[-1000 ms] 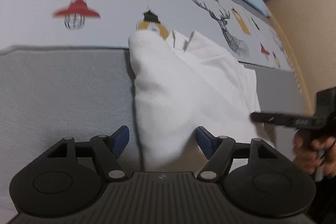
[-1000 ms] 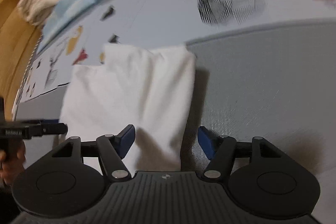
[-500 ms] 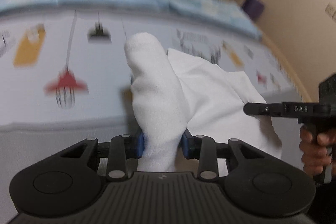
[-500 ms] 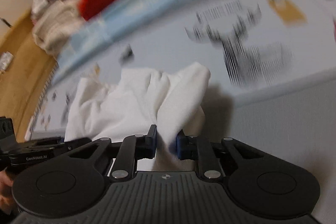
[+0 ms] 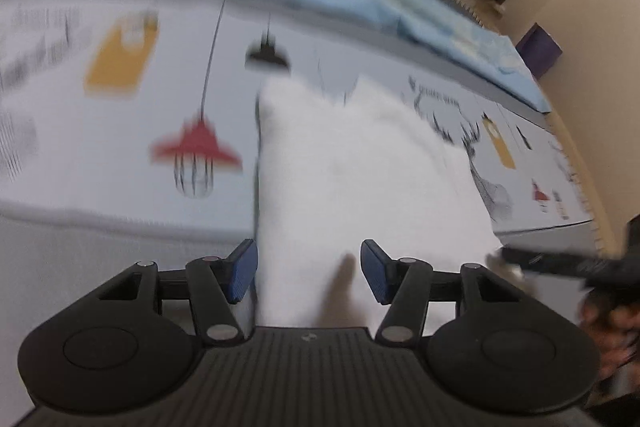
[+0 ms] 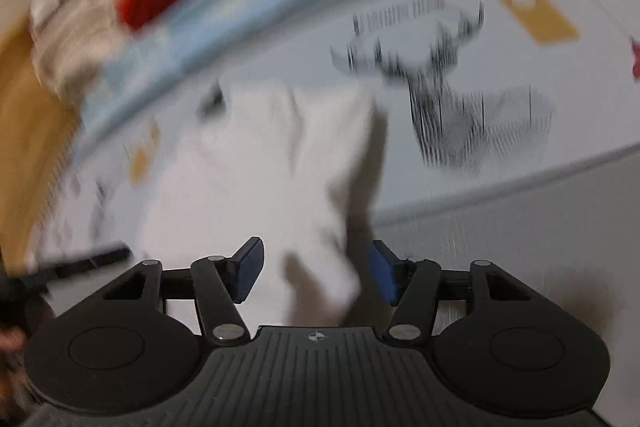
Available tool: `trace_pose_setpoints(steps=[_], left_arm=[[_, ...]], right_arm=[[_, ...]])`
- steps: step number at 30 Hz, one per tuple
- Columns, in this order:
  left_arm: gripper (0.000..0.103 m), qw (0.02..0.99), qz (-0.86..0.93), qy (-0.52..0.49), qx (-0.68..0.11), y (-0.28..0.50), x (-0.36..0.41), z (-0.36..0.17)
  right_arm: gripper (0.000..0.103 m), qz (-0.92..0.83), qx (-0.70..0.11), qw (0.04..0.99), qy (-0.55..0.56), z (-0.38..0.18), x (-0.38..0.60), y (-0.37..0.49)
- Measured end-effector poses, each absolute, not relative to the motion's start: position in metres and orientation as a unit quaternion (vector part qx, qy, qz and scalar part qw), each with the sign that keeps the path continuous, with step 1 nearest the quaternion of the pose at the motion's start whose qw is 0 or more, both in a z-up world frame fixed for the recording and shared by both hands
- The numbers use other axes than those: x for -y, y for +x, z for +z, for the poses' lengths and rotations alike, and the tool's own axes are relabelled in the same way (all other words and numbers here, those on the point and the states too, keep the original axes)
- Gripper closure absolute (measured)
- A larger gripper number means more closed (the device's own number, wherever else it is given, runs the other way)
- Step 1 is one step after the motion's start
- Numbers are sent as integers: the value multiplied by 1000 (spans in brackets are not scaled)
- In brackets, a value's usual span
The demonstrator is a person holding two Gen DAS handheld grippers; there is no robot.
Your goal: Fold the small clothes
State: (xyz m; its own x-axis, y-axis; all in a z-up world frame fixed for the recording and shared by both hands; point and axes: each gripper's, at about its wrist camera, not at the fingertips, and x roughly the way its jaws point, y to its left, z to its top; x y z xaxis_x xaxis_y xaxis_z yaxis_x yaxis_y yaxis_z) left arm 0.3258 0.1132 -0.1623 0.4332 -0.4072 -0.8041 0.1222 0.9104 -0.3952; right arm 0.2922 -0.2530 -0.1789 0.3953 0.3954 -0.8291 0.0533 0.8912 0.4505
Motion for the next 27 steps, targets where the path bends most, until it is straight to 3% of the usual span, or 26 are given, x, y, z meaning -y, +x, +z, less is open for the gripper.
trace_pose_setpoints(steps=[1,3,7,10,15,19,22,24,27], left_arm=[[41,822,-159,-150,-525,326,-115,-170],[42,804,-156,-162,-551,325,-118,-183],[65,776,-148,-232,-567,324,-116,-208],[66,764,-174,-284,-553,324,-113,-209],[64,760,-161,-233,-585,323,-111,-213],[61,766,-174,-255,-563,320,-127,-196],[61,772,-180,-210,-572,316,-122,-196],[66,762,-165,-157,-606,313,-116,-206],[70,773,-166,-136,-597,309,-117,-194]], right_arm=[[69,107,-549,802,211,-183,250,291],[96,118,-549,793,234,-183,249,288],[98,133,-470,820,298,-145,267,288],[98,136,-424,841,309,-125,283,284],[98,69,-560,782,265,-181,295,283],[99,113,-521,791,301,-155,304,279],[99,64,-562,784,254,-174,306,279],[97,40,-572,789,221,-182,303,279],[94,46,-524,829,192,-158,290,273]])
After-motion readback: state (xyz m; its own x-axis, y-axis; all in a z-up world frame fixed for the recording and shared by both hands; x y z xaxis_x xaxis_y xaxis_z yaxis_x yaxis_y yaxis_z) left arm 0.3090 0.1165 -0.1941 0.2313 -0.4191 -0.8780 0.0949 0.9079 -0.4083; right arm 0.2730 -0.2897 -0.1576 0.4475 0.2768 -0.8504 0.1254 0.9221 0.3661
